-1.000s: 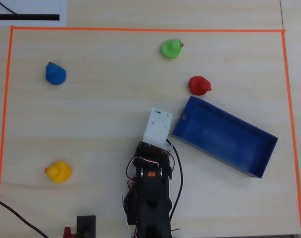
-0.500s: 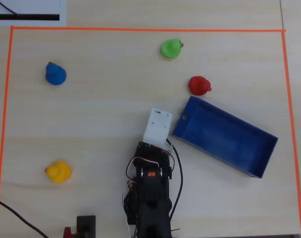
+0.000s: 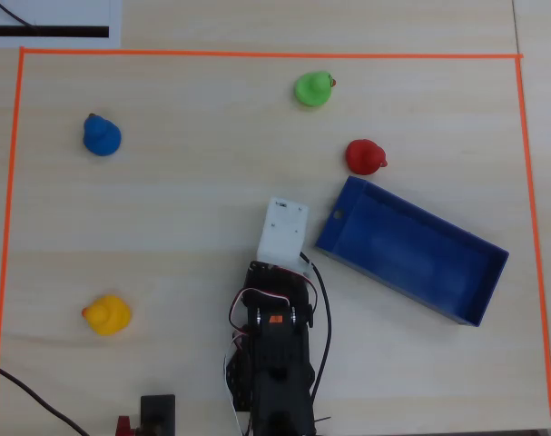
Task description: Grasp yellow duck and put it into box.
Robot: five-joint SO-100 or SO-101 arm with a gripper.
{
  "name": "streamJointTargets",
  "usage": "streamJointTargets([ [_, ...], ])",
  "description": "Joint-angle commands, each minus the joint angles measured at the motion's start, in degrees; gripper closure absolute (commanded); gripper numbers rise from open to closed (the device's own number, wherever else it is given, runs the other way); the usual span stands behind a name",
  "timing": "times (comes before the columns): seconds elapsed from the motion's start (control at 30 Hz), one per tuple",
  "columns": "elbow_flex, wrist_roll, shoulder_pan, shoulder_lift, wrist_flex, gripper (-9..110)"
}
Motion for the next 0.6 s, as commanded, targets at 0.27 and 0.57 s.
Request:
streamJointTargets([
  [0.27,-41.3,-22.3,-12.7,-12.7,20.4,71],
  [0.57,-58.9,-20.7,-20.9,-30.7,26.0,56],
])
